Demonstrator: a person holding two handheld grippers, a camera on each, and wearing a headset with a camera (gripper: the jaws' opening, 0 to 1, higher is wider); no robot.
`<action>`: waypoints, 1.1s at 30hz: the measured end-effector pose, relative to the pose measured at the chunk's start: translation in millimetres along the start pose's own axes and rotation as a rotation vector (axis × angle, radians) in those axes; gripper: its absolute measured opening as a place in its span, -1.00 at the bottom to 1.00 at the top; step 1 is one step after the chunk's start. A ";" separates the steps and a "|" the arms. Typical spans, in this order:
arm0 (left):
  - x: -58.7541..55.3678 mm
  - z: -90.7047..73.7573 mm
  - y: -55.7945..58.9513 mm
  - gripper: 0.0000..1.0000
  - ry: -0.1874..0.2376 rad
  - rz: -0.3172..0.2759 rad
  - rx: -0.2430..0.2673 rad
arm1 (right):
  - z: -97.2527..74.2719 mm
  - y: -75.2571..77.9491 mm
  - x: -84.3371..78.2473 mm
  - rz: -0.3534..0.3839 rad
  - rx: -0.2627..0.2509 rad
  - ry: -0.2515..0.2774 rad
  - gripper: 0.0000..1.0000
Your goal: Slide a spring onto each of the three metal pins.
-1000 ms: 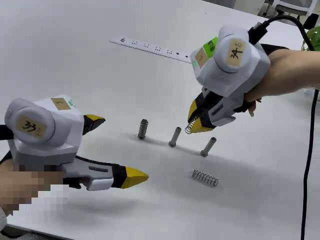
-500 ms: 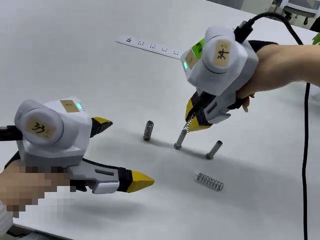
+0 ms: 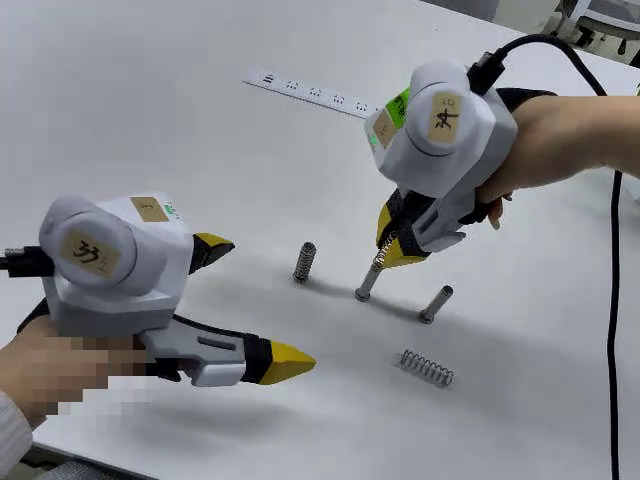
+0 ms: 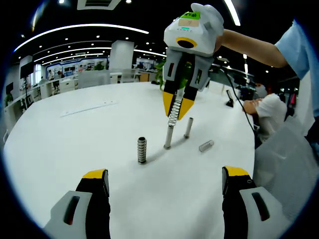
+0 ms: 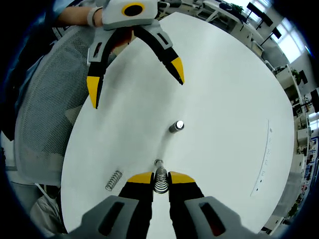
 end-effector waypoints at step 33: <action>-3.1 1.8 1.1 0.87 -0.010 -0.010 -0.013 | 4.7 1.2 2.0 -0.005 0.010 -0.001 -0.75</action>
Point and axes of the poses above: the centre of the closed fingertips' face, and the gripper's own axes: z roughly forward along the fingers, y roughly to its right, x roughly out of its top, the point moved 5 cm from there along -z, roughly backward along the fingers, and after that the axes turned 3 degrees about z, right-handed, at the moved point
